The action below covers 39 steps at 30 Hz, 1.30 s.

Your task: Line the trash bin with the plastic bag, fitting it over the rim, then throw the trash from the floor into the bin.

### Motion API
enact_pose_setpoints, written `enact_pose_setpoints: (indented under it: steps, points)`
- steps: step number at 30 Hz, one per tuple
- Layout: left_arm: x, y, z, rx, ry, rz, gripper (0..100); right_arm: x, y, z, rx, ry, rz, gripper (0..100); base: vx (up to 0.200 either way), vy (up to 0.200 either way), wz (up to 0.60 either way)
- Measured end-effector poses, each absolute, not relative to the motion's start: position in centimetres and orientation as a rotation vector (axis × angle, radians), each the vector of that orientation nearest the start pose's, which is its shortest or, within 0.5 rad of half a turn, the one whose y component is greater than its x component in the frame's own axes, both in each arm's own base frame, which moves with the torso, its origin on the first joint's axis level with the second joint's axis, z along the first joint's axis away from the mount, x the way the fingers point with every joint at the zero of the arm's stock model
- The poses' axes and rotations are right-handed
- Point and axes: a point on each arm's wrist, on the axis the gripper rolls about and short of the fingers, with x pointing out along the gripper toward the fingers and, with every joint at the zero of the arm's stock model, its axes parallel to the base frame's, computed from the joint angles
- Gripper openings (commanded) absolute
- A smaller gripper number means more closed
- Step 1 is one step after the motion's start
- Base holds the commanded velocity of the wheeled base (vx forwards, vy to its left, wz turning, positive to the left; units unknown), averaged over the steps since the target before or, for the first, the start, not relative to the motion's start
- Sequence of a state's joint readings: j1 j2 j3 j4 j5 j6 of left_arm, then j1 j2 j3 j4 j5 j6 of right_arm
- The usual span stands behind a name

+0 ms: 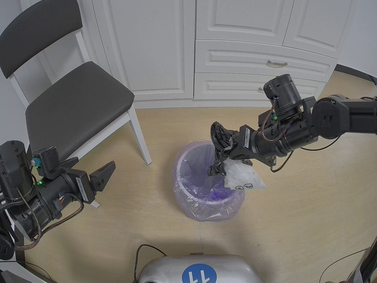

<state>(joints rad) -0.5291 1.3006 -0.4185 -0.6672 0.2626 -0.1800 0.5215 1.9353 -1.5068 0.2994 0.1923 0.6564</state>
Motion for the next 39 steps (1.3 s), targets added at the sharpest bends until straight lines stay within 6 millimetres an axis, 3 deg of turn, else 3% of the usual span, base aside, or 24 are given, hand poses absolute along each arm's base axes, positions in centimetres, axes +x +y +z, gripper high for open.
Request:
enact_pose_setpoints:
  steps: [10, 19, 30, 39]
  points:
    - [16.7, -9.0, 18.0, -0.096, 0.223, -0.246, 100, 35.6, 21.2, 16.9, 0.590, 0.854, 0.477, 0, 0.000, 0.000, 0.00]
    - [16.7, -9.0, 17.7, -0.090, 0.235, -0.242, 100, 38.0, 22.3, 12.8, 0.662, 0.683, 0.597, 0, 0.000, 0.000, 0.00]
    - [16.8, -9.0, 17.5, -0.085, 0.246, -0.243, 100, 38.8, 22.2, 7.4, 0.713, 0.535, 0.722, 0, 0.000, 0.000, 0.00]
    - [17.0, -9.1, 17.2, -0.083, 0.255, -0.242, 100, 39.1, 21.2, 2.7, 0.715, 0.587, 0.705, 0, 0.000, 0.000, 0.00]
